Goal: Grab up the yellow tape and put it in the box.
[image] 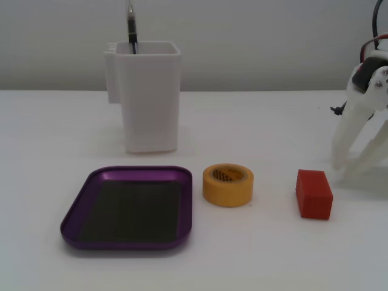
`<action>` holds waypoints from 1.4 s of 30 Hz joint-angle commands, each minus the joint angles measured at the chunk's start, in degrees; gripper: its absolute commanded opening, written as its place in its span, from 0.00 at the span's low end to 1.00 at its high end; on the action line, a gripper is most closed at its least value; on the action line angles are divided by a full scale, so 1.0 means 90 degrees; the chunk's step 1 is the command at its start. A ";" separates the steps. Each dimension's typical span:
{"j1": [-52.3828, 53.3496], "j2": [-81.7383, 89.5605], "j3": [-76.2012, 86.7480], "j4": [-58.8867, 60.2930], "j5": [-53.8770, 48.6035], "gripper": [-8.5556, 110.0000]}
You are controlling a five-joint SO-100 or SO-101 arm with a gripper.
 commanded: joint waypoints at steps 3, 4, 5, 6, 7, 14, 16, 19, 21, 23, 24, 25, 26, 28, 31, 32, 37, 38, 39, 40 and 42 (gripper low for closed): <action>0.0098 0.0225 -0.1641 -0.0166 -0.0049 0.07; 0.0098 0.0215 -0.1641 -0.0166 -0.0049 0.07; 0.0098 0.0215 -0.1641 -0.0166 -0.0059 0.07; 0.0098 0.0215 -0.1641 -0.0166 -0.0059 0.07; 0.0098 0.0215 -0.1641 -0.0166 -0.0068 0.07; 0.0107 0.0195 -0.1660 -0.0332 -0.1865 0.07; 0.0117 0.0186 -0.1660 -0.0498 -0.2354 0.07; 0.0117 0.0078 -0.1738 -0.0508 -0.2529 0.07; 0.0117 -0.0342 -0.1914 -0.0508 -0.2559 0.07; 0.0117 -0.1084 -0.2188 -0.0537 -0.2803 0.08; 0.0117 -0.1553 -0.2373 -0.0557 -0.2881 0.09; 0.0117 -0.2080 -0.2588 -0.0576 -0.2930 0.10; 0.0107 -0.2617 -0.2881 -0.0576 -0.2939 0.10; 0.0078 -0.3760 -0.3613 -0.0498 -0.2939 0.12; 0.0020 -0.5400 -0.4785 -0.0449 -0.2871 0.14; 0.0020 -0.5889 -0.5166 -0.0352 -0.2871 0.15; -0.0146 -0.8018 -0.6777 0.0117 -0.2871 0.19; -0.0264 -0.8359 -0.7002 0.0117 -0.2871 0.20; -0.0361 -0.8691 -0.7188 0.0107 -0.2871 0.20; -0.0420 -0.8975 -0.7344 0.0107 -0.2871 0.20; -0.0479 -0.9434 -0.7617 0.0107 -0.2871 0.20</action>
